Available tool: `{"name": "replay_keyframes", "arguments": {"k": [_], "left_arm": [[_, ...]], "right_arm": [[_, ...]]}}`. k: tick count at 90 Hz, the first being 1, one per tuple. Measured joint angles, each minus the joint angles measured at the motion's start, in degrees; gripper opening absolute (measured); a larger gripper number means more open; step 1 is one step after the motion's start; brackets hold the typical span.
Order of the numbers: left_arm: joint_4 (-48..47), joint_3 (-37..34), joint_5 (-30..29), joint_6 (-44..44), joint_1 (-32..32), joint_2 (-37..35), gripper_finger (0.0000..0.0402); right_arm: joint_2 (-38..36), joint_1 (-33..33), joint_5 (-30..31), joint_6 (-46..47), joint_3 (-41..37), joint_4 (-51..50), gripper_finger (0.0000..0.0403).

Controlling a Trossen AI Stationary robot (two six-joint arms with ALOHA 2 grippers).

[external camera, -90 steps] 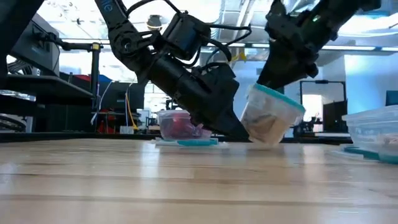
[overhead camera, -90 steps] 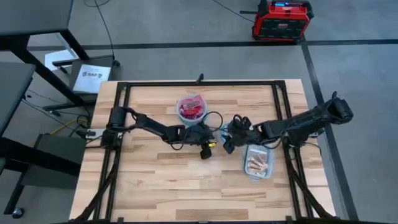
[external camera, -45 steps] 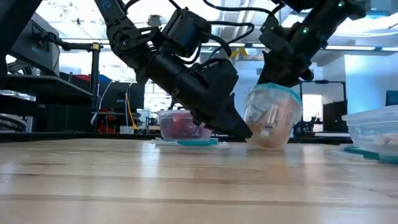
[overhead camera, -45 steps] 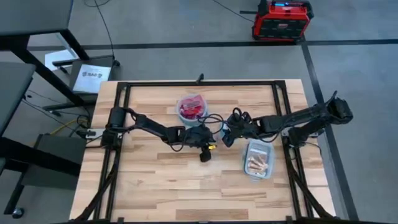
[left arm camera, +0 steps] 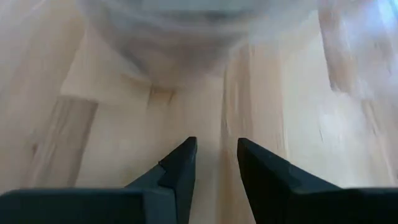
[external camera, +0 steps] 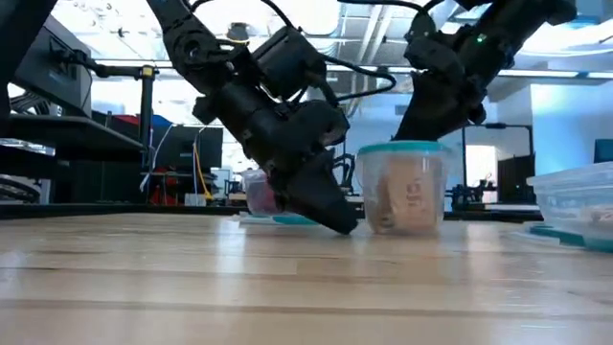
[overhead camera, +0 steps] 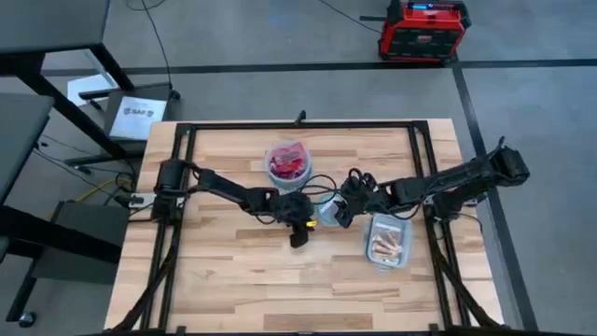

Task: Sort candy
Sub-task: Close the small circular transparent bin

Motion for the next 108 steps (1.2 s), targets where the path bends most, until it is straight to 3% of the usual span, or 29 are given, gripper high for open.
{"name": "replay_keyframes", "arguments": {"k": [34,59,74,96,108], "left_arm": [[-6.23,-0.18,-0.02,0.56,-0.61,-4.83,0.0107],[-7.27,-0.21,-0.04,-0.54,-1.50,-5.50,0.0107],[-8.09,-0.14,-2.66,-0.78,-1.59,-7.38,0.0107],[0.40,-0.03,-3.69,-1.97,-1.51,-6.17,0.0107],[2.77,2.14,-3.24,-3.73,-1.51,-1.12,0.0107]], "right_arm": [[-0.82,1.76,0.10,-2.80,0.00,-1.96,0.0196],[-10.28,9.33,10.81,-3.45,0.02,-4.24,0.0196],[-10.48,11.43,11.99,-3.48,0.02,-3.89,0.0196],[-7.54,17.03,10.84,0.97,0.02,-3.53,0.0196],[-7.59,21.63,15.52,3.03,0.02,-4.00,0.0196]]}}
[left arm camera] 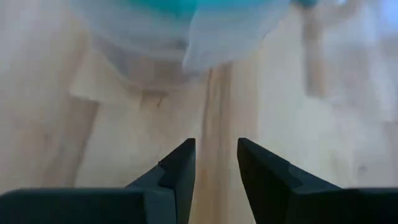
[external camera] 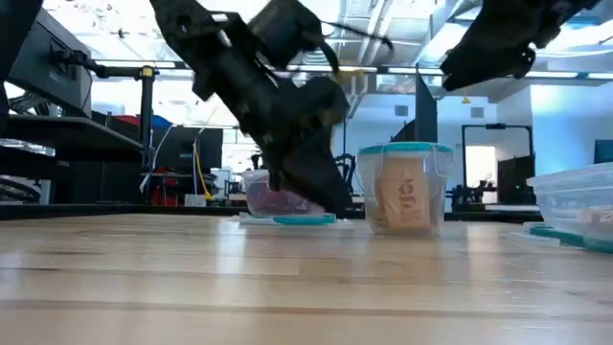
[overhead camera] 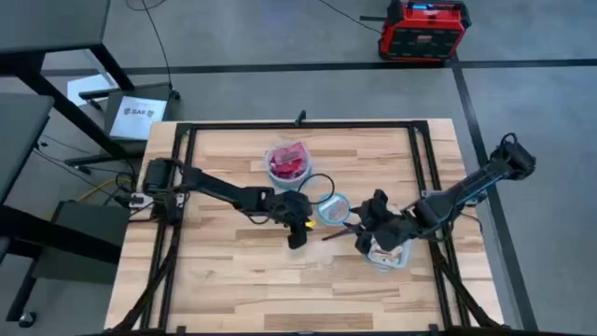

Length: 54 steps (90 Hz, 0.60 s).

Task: Sort candy
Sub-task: Close the small circular transparent bin

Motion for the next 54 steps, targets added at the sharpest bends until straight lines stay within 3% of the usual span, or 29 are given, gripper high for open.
{"name": "replay_keyframes", "arguments": {"k": [13,33,54], "left_arm": [[-0.83,8.39,-1.18,2.13,0.02,5.72,0.0107],[-2.55,21.92,-7.81,5.78,1.51,15.07,0.0107],[-9.57,28.71,-6.04,6.61,4.48,18.53,0.0107]], "right_arm": [[-0.10,2.62,5.71,-0.01,0.02,-1.78,0.0196],[-0.12,2.67,6.75,0.00,0.00,-3.13,0.0196],[-0.09,2.65,6.75,0.27,0.00,-3.59,0.0196]]}}
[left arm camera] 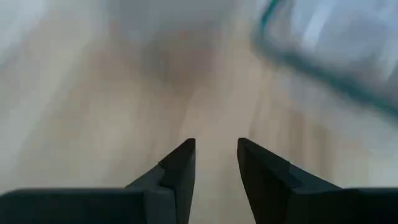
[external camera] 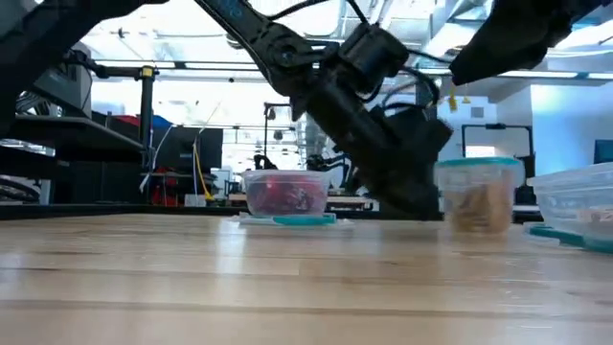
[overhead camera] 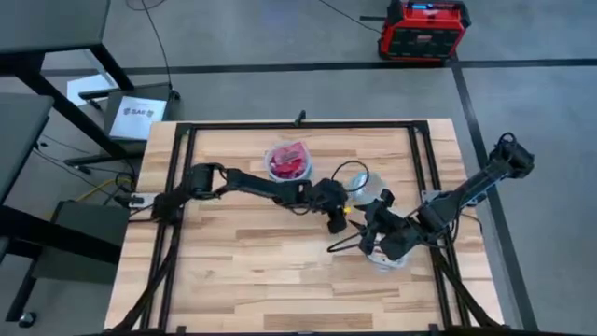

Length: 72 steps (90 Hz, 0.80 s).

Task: Sort candy
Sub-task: Close the small circular transparent bin, then close the rectangular transparent bin

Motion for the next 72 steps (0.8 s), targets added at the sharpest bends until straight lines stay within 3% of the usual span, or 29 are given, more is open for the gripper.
{"name": "replay_keyframes", "arguments": {"k": [16,31,40,53,72], "left_arm": [[-15.46,0.26,2.06,5.86,-2.62,-5.71,0.0107],[-26.15,-4.11,-0.31,9.08,-8.20,-14.61,0.0107],[-22.80,-11.71,-5.13,6.96,-11.92,-23.23,0.0107],[-11.13,-27.28,-14.39,3.64,-16.90,-36.30,0.0107],[2.99,-45.55,-15.21,-4.60,-19.87,-50.34,0.0107]], "right_arm": [[-0.21,0.11,-2.37,-0.04,0.00,0.02,0.0196],[-0.40,0.01,-16.63,5.40,0.02,-0.22,0.0196],[-0.81,-0.66,-24.16,11.52,0.02,-0.71,0.0196],[-0.76,-1.84,-25.16,18.44,0.38,-4.18,0.0196],[-0.76,-5.46,-26.72,26.94,0.48,-6.73,0.0196]]}}
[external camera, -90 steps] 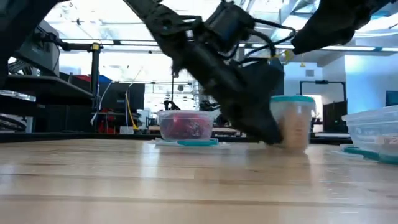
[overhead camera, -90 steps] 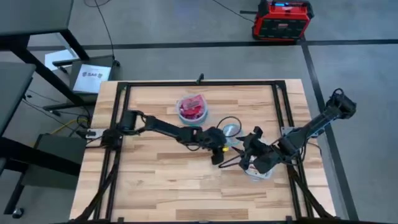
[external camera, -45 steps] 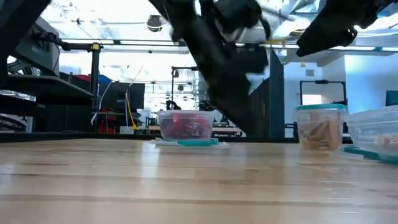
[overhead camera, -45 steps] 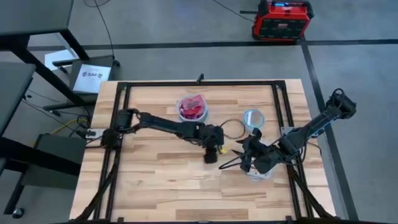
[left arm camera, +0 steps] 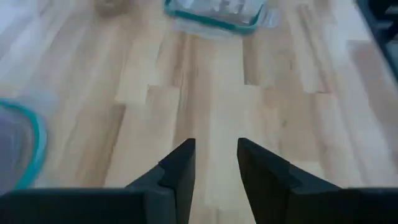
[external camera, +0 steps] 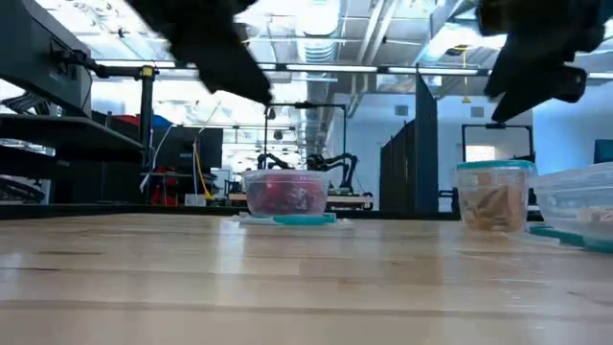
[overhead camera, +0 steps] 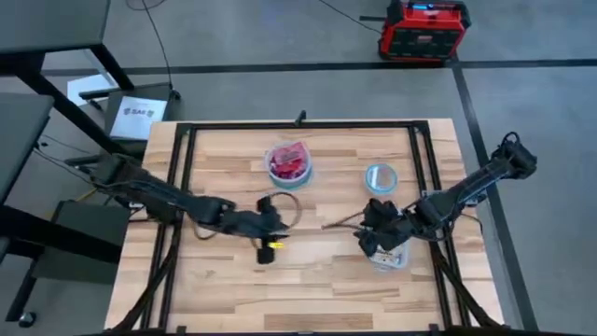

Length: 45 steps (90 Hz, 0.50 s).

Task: Sort candy
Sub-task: Close the rectangular transparent bin

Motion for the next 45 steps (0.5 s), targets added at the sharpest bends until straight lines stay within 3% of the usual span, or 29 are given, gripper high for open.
{"name": "replay_keyframes", "arguments": {"k": [10,24,45], "left_arm": [[4.95,-4.46,-0.42,-2.54,0.11,-2.68,0.0107],[9.14,-5.90,-0.07,-1.49,0.11,-2.83,0.0107],[8.96,-5.90,0.48,-1.21,-0.04,-2.81,0.0107]], "right_arm": [[-0.40,-0.61,-6.21,2.07,0.05,-1.95,0.0196],[-0.76,-2.76,-14.52,9.94,0.00,-17.08,0.0196],[0.51,-3.23,-14.74,14.39,0.00,-13.10,0.0196]]}}
